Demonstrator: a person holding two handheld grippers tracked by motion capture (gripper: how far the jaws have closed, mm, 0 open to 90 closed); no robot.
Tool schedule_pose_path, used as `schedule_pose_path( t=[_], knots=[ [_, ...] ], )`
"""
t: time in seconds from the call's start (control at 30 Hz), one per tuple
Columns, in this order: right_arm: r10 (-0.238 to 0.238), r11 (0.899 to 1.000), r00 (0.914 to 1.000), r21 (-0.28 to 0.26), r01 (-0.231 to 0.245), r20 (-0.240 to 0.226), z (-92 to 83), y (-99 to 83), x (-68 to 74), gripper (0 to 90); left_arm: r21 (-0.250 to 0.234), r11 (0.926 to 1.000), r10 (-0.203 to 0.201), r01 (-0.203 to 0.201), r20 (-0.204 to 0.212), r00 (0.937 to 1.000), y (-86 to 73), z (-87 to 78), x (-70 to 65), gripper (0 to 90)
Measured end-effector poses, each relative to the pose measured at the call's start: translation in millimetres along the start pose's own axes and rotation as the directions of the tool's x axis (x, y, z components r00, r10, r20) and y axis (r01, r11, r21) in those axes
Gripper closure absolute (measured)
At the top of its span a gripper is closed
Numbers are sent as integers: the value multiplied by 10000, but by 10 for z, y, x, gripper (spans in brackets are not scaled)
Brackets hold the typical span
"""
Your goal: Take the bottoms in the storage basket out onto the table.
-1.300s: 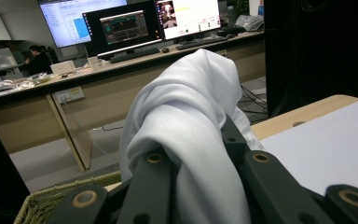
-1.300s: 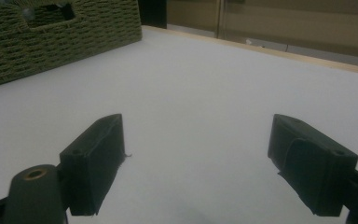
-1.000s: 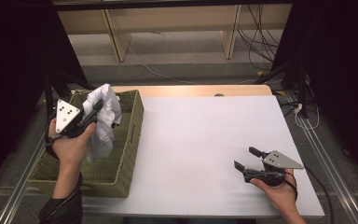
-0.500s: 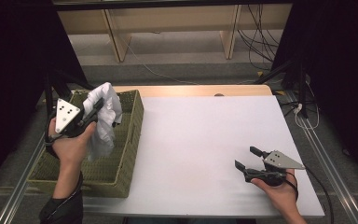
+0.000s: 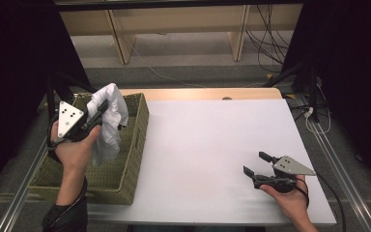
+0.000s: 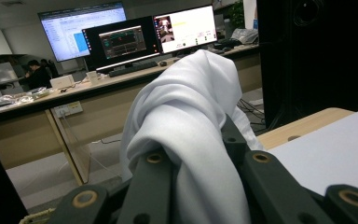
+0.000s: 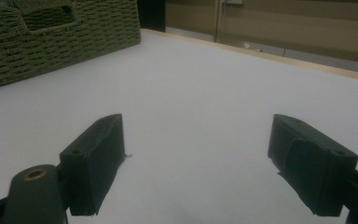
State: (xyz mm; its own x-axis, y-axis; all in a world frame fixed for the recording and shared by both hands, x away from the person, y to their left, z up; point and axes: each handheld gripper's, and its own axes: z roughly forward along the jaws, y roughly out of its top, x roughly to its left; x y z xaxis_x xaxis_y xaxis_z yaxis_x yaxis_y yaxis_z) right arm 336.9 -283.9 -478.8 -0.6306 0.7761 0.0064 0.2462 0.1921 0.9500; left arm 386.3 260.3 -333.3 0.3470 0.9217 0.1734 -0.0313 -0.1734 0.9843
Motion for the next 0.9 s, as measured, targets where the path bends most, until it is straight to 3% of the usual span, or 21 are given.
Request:
schedule_pose_path(
  t=[0.9],
  knots=[
    [2, 10000, 10000, -94, -2, -45, -3, 0, 0, 195, -287, 9993, 235, -233, 82, 9997, 127, -3, -110, 778]
  ],
)
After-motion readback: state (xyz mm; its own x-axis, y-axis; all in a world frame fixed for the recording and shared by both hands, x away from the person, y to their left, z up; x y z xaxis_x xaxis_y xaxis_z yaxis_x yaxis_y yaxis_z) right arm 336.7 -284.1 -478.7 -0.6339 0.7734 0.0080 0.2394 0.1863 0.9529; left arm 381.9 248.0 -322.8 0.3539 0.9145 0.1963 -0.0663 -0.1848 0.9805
